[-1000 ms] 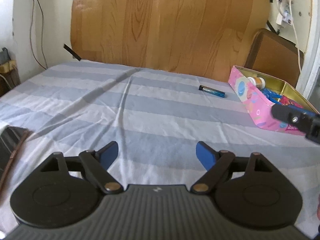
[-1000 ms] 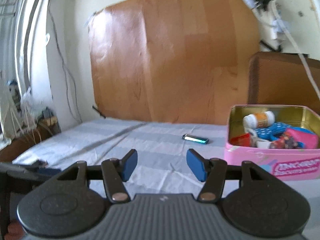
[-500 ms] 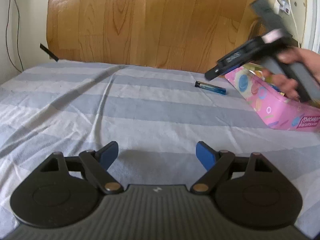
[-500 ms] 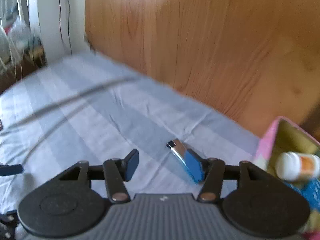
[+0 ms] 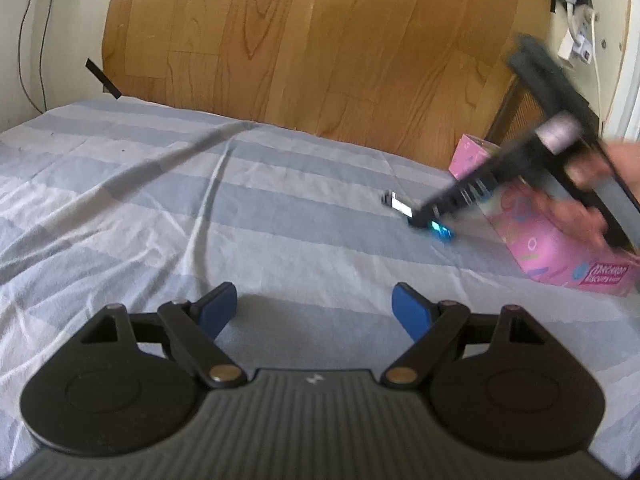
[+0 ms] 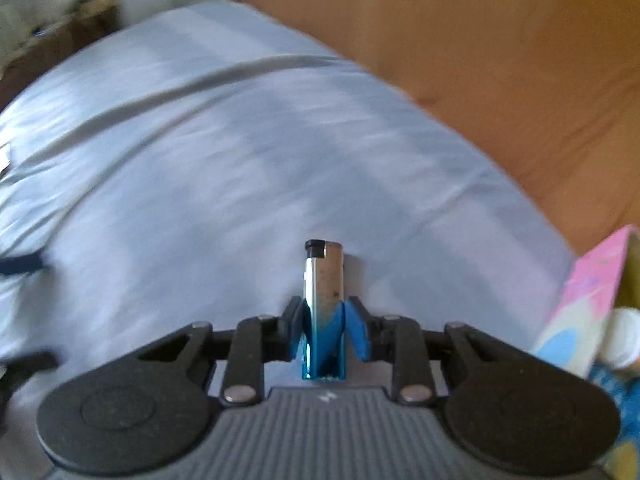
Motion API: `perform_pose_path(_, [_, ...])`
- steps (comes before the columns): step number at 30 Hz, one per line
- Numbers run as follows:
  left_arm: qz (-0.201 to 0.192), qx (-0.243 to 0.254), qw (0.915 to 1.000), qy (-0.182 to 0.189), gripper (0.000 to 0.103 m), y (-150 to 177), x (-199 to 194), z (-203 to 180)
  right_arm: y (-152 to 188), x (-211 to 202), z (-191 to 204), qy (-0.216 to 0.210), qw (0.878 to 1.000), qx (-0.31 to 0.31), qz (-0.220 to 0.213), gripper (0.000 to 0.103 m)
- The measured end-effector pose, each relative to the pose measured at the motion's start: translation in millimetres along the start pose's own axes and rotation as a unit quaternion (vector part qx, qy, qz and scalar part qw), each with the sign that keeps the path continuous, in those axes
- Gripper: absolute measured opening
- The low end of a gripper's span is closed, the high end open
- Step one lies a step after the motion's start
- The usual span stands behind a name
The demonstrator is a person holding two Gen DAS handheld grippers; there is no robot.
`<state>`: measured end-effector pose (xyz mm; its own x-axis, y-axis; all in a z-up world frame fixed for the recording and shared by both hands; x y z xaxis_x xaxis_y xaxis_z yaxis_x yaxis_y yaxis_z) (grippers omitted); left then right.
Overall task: Organize rigid objects
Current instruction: 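Carry the blue lighter with the right gripper and release it into the tin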
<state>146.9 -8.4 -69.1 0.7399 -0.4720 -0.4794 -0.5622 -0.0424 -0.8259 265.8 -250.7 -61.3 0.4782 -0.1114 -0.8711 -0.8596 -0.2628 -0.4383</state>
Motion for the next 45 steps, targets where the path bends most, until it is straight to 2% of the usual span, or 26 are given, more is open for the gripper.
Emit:
perform_pose_path(5, [-0.005,-0.036,0.999,0.025,0.086,-0.9,-6.7,11.8,53.9,-47.3,68.1,-0.028,0.998,-0.038,-0.05,0.025])
perform_pose_path(7, [-0.004,-0.056,0.9978,0.036,0.086,0.9,-12.6,13.9,76.0,-62.7,85.4,-0.044,0.996,-0.021,-0.075,0.024])
perform_pose_path(9, [0.001,-0.085,0.9951,0.051,0.085,4.8,-19.7,13.1,93.8,-71.4,90.0,-0.074,0.992,0.031,-0.096,0.024])
perform_pose_path(11, [0.01,-0.103,0.9923,0.067,0.084,6.6,-26.1,7.7,114.7,-73.8,88.6,-0.119,0.98,0.11,-0.116,0.024])
perform_pose_path(14, [0.03,-0.11,0.9897,0.087,0.077,3.8,-31.2,-6.7,137.4,-70.5,81.7,-0.152,0.953,0.209,-0.155,0.024])
perform_pose_path(16, [0.053,-0.112,0.9879,0.093,0.065,2.1,-27.4,-16.9,148.9,-67.6,78.4,-0.184,0.929,0.274,-0.169,0.024])
perform_pose_path(17, [0.063,-0.112,0.9869,0.098,0.058,2.6,-24.4,-20.9,152.5,-67.7,78.4,-0.19,0.922,0.287,-0.175,0.024])
perform_pose_path(19, [0.081,-0.106,0.9854,0.106,0.044,4.4,-16.7,-30.4,154.2,-67.1,79.2,-0.19,0.919,0.294,-0.183,0.024])
perform_pose_path(20, [0.091,-0.1,0.9848,0.109,0.035,5.6,-11.5,-36.7,154.1,-69.4,79.4,-0.186,0.919,0.292,-0.19,0.024])
perform_pose_path(22, [0.09,-0.093,0.9845,0.119,0.029,3.2,-5.9,-48.1,155.9,-79.7,79.1,-0.174,0.92,0.283,-0.207,0.024])
perform_pose_path(23, [0.09,-0.088,0.9838,0.128,0.02,-1.2,-2.9,-55.7,155.7,-82.7,77.9,-0.164,0.921,0.28,-0.215,0.024])
perform_pose_path(26, [0.081,-0.048,0.9849,0.145,0.019,-19.8,5.1,-84.5,158.5,-93.7,68.6,-0.121,0.921,0.277,-0.246,0.024])
perform_pose_path(30, [0.063,0.005,0.9823,0.176,0.019,-50.5,22.3,-129.7,165.1,-116.1,35.3,-0.068,0.906,0.295,-0.297,0.024])
perform_pose_path(34, [0.05,0.058,0.975,0.208,0.019,-74.5,49.5,-178.1,168.7,-134.5,-4.3,0.015,0.893,0.299,-0.337,0.024])
perform_pose_path(40, [0.066,0.1,0.9684,0.219,0.019,-88.6,115.1,-231.0,176.0,-121.6,-69.4,0.07,0.879,0.331,-0.336,0.023])
perform_pose_path(43, [0.07,0.12,0.9687,0.205,0.02,-91.5,141.2,-252.1,173.4,-105.0,-93.1,0.099,0.875,0.344,-0.328,0.023])
perform_pose_path(45, [0.077,0.128,0.9686,0.199,0.023,-94.2,158.2,-264.1,172.1,-93.7,-105.2,0.128,0.867,0.358,-0.322,0.023])
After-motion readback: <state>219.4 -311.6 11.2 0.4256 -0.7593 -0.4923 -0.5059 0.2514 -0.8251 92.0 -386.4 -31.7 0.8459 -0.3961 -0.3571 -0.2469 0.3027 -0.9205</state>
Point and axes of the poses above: each gripper's, at about its wrist camera, not at the fingertips, and x roughly the way its jaws point, z to its left, y to its underside, the point moved 2 cm from there along x, roughly the way its jaws point, and after that the axes turned 9 degrees about y, right-handed, at the moved point
